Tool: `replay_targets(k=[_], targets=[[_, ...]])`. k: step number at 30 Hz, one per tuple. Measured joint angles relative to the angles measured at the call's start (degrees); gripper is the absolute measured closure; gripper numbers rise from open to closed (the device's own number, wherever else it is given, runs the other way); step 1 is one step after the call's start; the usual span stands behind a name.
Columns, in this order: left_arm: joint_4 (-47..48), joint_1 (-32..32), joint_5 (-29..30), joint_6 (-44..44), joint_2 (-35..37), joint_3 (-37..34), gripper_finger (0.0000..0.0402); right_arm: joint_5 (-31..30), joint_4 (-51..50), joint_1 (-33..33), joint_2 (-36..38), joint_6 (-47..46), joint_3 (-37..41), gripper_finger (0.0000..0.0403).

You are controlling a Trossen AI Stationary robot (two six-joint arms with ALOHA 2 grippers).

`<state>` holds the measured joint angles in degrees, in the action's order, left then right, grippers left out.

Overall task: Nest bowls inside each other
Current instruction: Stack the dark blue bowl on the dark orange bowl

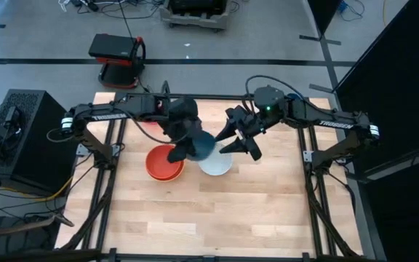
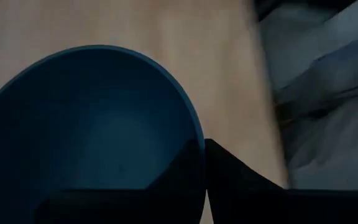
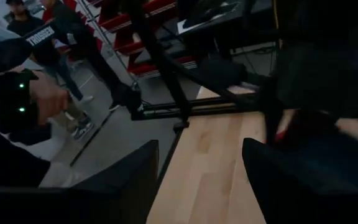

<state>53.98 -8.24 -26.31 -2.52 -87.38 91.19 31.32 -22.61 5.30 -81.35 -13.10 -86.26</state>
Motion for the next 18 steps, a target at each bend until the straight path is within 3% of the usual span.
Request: replay_targets(k=[15, 18], targets=[[15.6, -1.2, 20.9, -3.9, 5.7, -1.0, 0.0401, 0.3, -1.2, 1.2, 0.1, 1.3, 0.0, 0.0201], [13.6, -1.6, 22.3, -6.7, 9.6, -4.0, 0.0401, 0.3, -1.2, 1.4, 0.1, 1.7, 0.0, 0.0201]])
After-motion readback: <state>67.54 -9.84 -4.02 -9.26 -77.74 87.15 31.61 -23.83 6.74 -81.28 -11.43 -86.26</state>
